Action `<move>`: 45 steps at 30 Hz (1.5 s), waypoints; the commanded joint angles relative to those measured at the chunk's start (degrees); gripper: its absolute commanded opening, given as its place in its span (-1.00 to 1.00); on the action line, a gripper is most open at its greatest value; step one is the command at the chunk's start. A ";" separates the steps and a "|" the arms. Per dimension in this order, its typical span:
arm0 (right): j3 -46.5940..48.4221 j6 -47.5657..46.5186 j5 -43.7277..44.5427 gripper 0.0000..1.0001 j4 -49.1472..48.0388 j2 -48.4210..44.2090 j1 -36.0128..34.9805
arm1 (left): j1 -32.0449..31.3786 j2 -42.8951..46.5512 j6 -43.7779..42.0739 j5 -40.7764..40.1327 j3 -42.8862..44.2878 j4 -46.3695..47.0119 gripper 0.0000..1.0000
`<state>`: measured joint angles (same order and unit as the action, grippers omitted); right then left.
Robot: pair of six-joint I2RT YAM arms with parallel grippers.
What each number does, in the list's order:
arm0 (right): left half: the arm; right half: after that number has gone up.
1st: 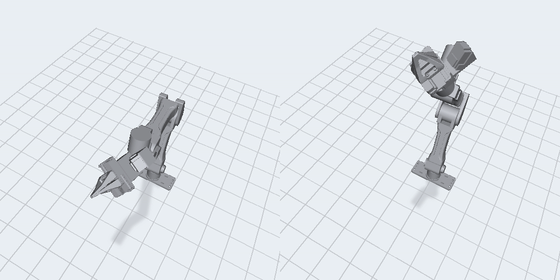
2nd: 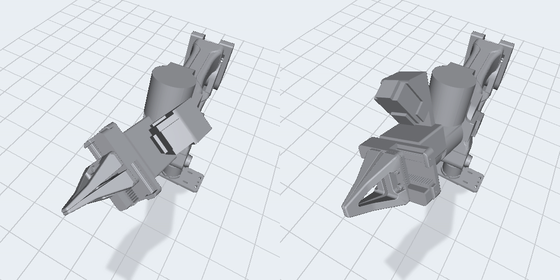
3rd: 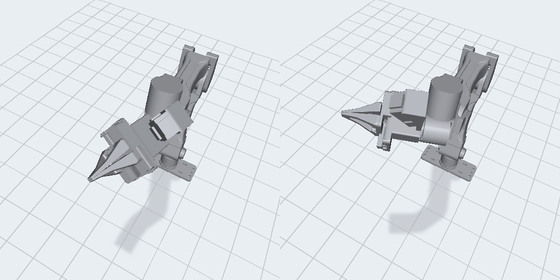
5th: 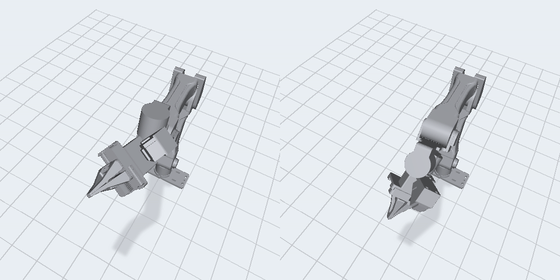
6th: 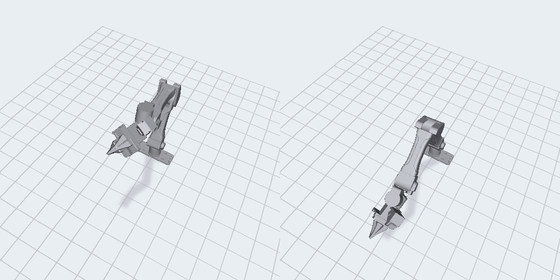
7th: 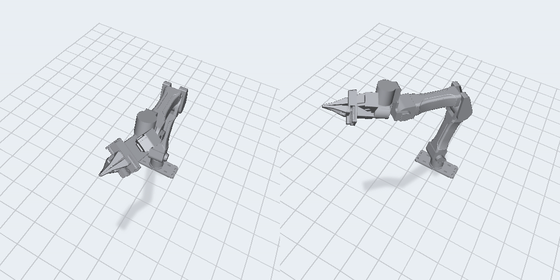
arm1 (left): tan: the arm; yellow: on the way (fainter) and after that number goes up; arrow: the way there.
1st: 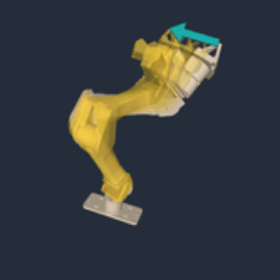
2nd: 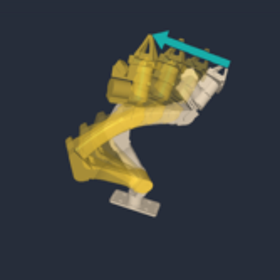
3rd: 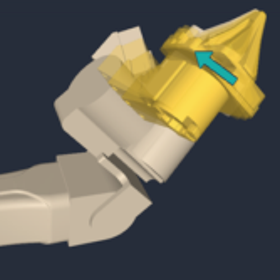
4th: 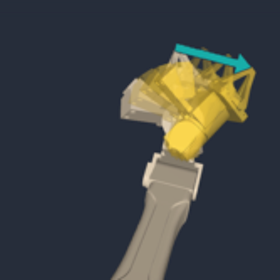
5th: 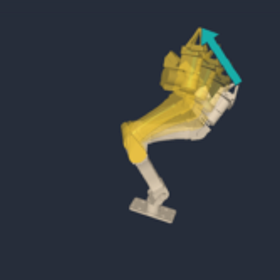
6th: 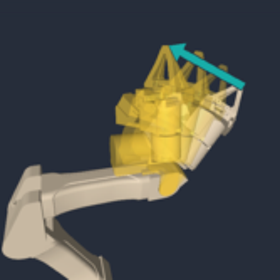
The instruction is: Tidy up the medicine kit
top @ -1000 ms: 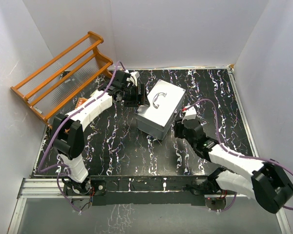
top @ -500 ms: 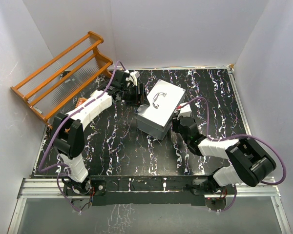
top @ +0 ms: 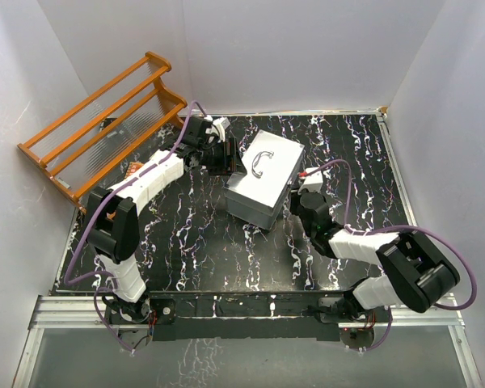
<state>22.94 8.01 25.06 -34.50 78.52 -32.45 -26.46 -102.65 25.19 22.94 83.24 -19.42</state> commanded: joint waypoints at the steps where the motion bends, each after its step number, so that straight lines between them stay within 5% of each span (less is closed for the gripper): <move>1: 1.64 0.52 6.06 -0.52 -3.62 -3.46 1.26 | 0.97 -1.85 -2.43 -5.11 -2.69 -6.95 0.15; 45: 7.33 6.94 -16.21 -0.41 0.65 -9.26 5.71 | 1.06 -2.82 -2.17 -3.34 -2.21 -6.95 0.14</move>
<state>25.91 12.91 11.42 -31.44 71.29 -26.89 -25.63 -102.78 25.41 23.62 83.24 -19.35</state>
